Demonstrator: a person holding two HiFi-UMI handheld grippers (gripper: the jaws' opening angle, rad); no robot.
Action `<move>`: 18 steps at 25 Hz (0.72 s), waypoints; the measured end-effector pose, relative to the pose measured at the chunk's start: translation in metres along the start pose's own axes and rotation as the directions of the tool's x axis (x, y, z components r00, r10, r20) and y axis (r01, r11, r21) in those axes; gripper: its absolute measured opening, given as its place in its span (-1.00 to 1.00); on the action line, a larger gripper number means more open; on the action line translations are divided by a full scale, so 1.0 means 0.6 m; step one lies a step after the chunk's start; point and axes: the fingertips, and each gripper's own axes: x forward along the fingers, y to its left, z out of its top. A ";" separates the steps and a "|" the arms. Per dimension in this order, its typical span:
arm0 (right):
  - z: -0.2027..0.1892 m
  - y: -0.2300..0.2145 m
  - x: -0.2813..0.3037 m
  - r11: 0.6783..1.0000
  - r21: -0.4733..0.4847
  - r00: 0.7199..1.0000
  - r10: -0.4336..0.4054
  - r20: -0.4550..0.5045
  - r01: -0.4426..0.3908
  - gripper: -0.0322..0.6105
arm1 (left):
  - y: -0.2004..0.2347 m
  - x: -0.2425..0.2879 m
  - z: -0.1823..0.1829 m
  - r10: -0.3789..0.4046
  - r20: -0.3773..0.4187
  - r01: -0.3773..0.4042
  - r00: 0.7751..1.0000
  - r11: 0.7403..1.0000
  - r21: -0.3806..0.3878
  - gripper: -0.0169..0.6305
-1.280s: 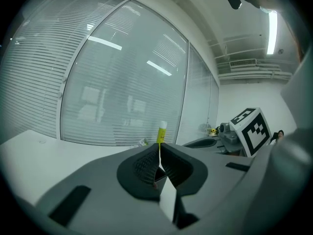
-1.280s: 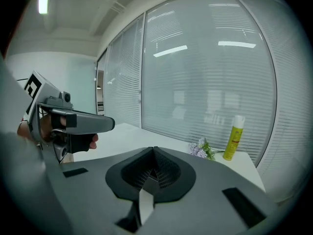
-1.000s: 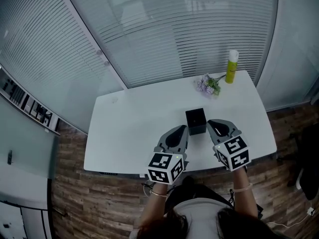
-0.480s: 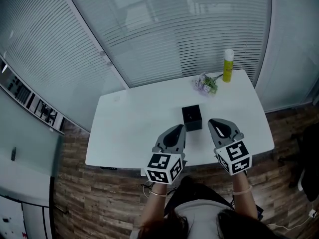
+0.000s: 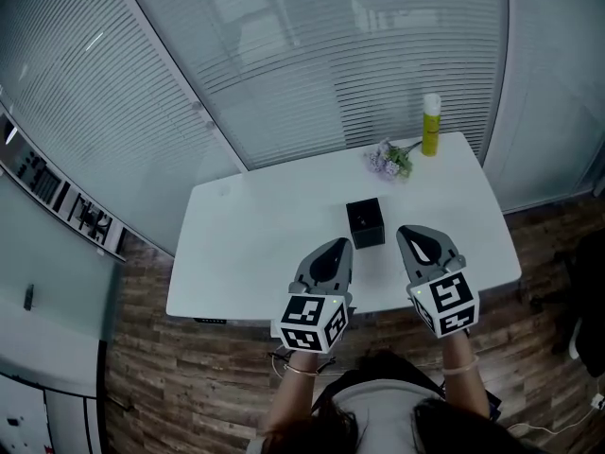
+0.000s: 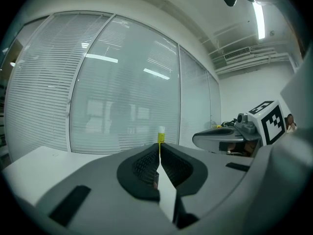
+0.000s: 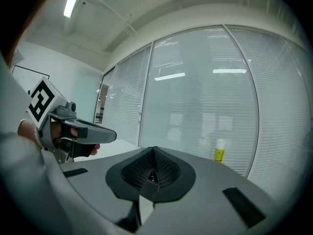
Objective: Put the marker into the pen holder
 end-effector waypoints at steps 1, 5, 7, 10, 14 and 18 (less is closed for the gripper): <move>0.002 0.002 -0.002 1.000 0.000 1.000 -0.005 0.003 0.005 -0.81 | 0.000 -0.003 0.001 -0.003 0.002 0.003 1.000 1.000 0.002 -0.87; 0.015 0.014 -0.009 0.999 -0.001 0.999 -0.034 0.013 0.035 -0.81 | 0.004 -0.020 0.005 -0.020 0.013 0.020 1.000 1.000 0.001 -0.87; 0.020 0.025 -0.014 0.999 0.000 0.999 -0.051 0.013 0.051 -0.81 | 0.007 -0.033 0.006 -0.030 0.014 0.030 0.999 1.000 -0.003 -0.87; 0.030 0.043 -0.025 0.997 0.000 0.997 -0.072 0.021 0.072 -0.81 | 0.010 -0.054 0.009 -0.042 0.020 0.042 0.999 0.999 -0.006 -0.87; 0.037 0.063 -0.036 0.995 -0.009 0.995 -0.098 0.021 0.098 -0.81 | 0.015 -0.075 0.007 -0.060 0.021 0.061 0.998 0.998 -0.009 -0.87; 0.038 0.088 -0.046 0.993 -0.001 0.993 -0.115 0.017 0.115 -0.81 | 0.014 -0.098 -0.002 -0.082 0.015 0.082 0.997 0.997 -0.010 -0.87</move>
